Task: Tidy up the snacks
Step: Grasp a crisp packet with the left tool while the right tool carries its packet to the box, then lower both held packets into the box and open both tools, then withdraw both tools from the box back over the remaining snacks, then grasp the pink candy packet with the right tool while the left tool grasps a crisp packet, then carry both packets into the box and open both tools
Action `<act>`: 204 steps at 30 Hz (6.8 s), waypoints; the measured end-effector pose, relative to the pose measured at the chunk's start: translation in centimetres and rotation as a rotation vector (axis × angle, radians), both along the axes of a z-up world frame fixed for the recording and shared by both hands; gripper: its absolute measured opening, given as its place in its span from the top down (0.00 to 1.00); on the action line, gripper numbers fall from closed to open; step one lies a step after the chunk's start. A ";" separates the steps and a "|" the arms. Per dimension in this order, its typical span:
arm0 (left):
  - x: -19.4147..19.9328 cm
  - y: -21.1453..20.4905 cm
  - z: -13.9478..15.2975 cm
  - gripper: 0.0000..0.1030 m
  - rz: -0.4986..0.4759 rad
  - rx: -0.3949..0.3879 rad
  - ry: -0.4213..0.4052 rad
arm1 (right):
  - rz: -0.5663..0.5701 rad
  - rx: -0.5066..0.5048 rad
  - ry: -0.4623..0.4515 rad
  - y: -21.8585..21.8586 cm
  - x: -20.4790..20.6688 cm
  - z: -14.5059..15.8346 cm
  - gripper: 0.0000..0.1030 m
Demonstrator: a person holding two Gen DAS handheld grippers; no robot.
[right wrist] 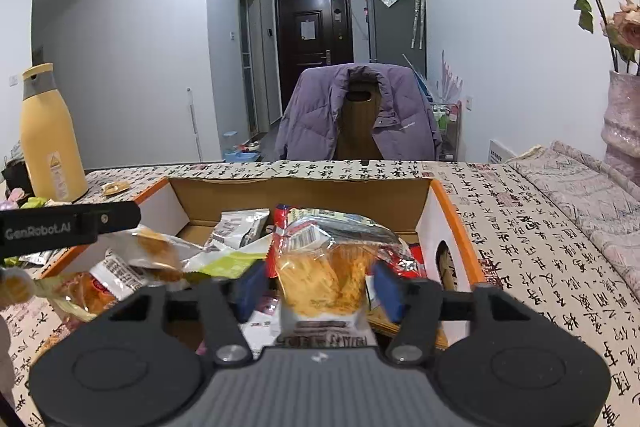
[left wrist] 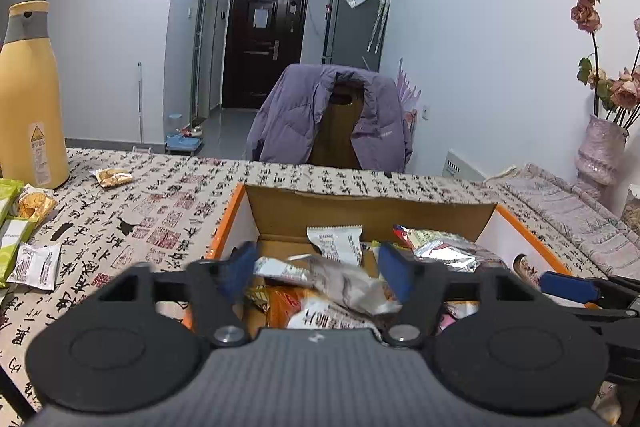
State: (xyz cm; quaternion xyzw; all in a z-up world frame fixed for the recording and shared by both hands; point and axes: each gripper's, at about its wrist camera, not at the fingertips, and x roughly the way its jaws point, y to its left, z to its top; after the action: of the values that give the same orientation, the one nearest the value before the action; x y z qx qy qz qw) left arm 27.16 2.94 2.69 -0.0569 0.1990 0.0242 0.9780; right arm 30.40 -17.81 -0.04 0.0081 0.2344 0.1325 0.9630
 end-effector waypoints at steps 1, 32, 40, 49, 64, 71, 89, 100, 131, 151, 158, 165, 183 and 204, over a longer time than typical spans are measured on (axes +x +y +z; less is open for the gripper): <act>-0.1 0.0 0.0 0.16 0.002 0.002 -0.009 | -0.003 0.003 -0.003 -0.1 0.0 0.0 0.23; -5.8 0.7 4.7 0.00 0.026 -0.024 -0.066 | 0.003 -0.030 -0.047 1.1 -5.2 3.9 0.00; -9.5 2.6 3.0 0.00 0.030 -0.019 -0.026 | 0.032 -0.038 0.003 2.1 -8.8 2.6 0.00; -12.4 5.4 0.7 0.00 0.054 -0.025 0.040 | 0.075 -0.062 0.074 4.1 -10.9 0.6 0.00; -14.1 9.7 -2.8 0.00 0.050 -0.016 0.123 | 0.095 -0.039 0.182 8.4 -10.4 -1.3 0.00; -14.1 11.2 -4.1 0.00 0.048 -0.071 0.140 | 0.071 -0.057 0.252 10.2 -9.0 -2.7 0.00; -14.1 11.8 -4.8 0.00 0.030 -0.132 0.158 | 0.089 -0.109 0.288 12.6 -7.8 -4.3 0.18; -14.0 11.9 -4.9 0.00 0.046 -0.134 0.165 | 0.140 -0.129 0.269 12.4 -8.6 -3.8 0.41; -9.3 6.0 -3.5 0.00 0.035 -0.079 0.250 | -0.073 -0.047 0.144 -0.8 -9.5 -2.8 0.41; -6.5 4.0 -6.1 0.32 0.068 -0.012 0.313 | -0.057 0.031 0.164 -1.9 -9.1 -4.2 0.41; -7.3 3.6 -5.8 0.46 0.051 0.005 0.275 | -0.046 0.021 0.162 -1.7 -9.3 -4.3 0.41; -8.5 3.4 -4.8 0.48 0.053 0.022 0.233 | -0.041 0.021 0.155 -1.6 -9.5 -4.2 0.41; -13.3 -0.6 0.8 0.48 -0.042 0.068 0.035 | 0.007 0.014 0.040 -1.3 -11.3 -0.5 0.41; -5.1 -4.2 5.3 0.48 -0.036 0.108 -0.060 | -0.004 -0.004 -0.047 -0.8 -3.8 4.9 0.41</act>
State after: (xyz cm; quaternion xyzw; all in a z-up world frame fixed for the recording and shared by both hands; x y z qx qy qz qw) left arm 22.02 -1.22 7.95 -0.0014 0.1691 0.0157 0.9855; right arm 26.60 -18.62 4.83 0.0036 0.2117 0.1301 0.9686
